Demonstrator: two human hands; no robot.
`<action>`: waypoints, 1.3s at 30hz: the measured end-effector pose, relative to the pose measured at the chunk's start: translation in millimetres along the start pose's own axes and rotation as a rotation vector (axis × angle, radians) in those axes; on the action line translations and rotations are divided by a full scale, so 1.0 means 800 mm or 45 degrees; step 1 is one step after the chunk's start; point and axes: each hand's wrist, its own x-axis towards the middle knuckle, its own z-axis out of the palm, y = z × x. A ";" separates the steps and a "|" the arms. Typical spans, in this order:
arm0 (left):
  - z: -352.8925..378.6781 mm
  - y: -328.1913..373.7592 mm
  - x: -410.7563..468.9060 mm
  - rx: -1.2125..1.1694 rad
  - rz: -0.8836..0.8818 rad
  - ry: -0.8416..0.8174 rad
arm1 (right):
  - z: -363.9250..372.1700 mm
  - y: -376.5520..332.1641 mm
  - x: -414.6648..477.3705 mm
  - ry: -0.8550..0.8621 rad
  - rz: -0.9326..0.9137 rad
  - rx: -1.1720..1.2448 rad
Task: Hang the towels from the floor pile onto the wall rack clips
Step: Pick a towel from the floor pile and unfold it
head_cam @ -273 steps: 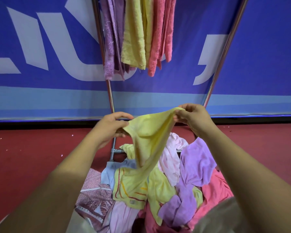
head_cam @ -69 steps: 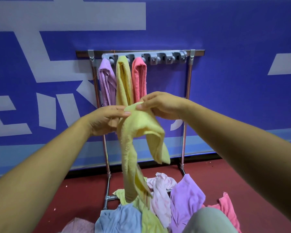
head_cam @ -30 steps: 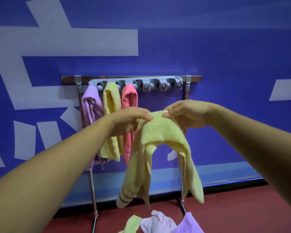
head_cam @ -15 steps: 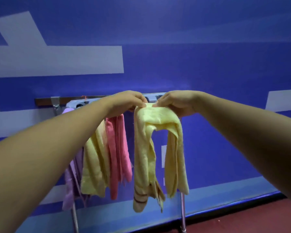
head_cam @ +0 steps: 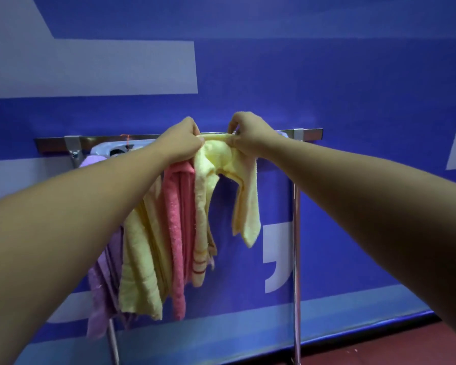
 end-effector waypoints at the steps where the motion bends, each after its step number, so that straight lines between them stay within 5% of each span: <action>1: 0.005 -0.003 0.002 0.056 0.009 -0.016 | 0.007 0.003 0.001 0.012 0.008 -0.079; 5: 0.018 0.004 0.000 0.419 0.103 -0.039 | 0.027 0.013 -0.009 0.015 0.006 -0.303; 8: 0.015 0.003 -0.012 0.388 0.186 0.104 | 0.041 0.020 -0.021 0.123 -0.108 -0.399; 12: 0.008 -0.003 -0.044 0.229 0.259 0.071 | 0.044 0.032 -0.040 0.291 -0.219 -0.292; 16: 0.008 -0.010 -0.062 0.412 0.399 -0.094 | 0.047 0.033 -0.056 0.228 -0.304 -0.125; 25: 0.025 0.003 -0.068 0.586 0.342 0.186 | 0.063 0.028 -0.071 0.333 -0.101 -0.281; 30: 0.032 0.004 -0.096 0.418 0.387 0.066 | 0.054 0.030 -0.100 0.222 0.008 -0.183; 39: 0.064 -0.046 -0.228 0.047 0.135 -0.339 | 0.120 0.032 -0.250 -0.149 0.231 -0.083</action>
